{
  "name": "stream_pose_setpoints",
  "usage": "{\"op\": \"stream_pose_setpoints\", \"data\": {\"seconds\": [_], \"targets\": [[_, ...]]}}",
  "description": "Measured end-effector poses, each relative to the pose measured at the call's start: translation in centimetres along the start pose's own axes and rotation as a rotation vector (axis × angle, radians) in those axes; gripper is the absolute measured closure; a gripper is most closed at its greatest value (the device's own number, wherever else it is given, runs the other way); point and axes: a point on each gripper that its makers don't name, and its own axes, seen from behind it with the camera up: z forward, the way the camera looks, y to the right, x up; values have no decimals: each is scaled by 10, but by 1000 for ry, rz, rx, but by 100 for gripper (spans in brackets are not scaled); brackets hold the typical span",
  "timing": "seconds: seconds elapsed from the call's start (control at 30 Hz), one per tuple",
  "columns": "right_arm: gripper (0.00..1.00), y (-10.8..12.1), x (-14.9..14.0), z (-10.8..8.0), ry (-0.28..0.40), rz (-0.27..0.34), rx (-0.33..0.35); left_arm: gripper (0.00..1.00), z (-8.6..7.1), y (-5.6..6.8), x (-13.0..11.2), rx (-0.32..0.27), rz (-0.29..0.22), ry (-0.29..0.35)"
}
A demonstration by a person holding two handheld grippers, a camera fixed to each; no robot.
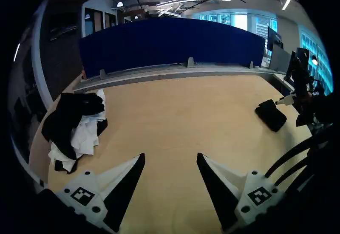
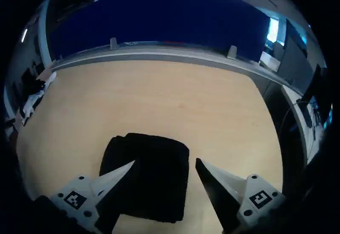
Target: Fold towel
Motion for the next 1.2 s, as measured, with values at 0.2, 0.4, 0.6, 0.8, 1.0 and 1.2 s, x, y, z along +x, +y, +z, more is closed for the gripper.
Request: {"op": "stream_pose_setpoints", "data": {"seconds": [0.2,0.4,0.6,0.8,1.0,1.2], "targets": [[0,-16,-5,-7,16,22,6,10,-3,0,1,-8,3,7],[0,-28,-15,-14,22,53,7,10,-7,-1,1,-13,5,15],[0,-36,-25,-21,27,82,1,10,-10,-3,0,-18,6,19],[0,-45,-39,-27,27,102,-6,10,-13,-2,0,-26,8,23],[0,-54,-57,-27,10,118,-4,10,-15,-3,-2,-30,10,23],[0,-56,-71,-24,-15,101,-11,10,-18,-5,-3,-29,13,23]]}}
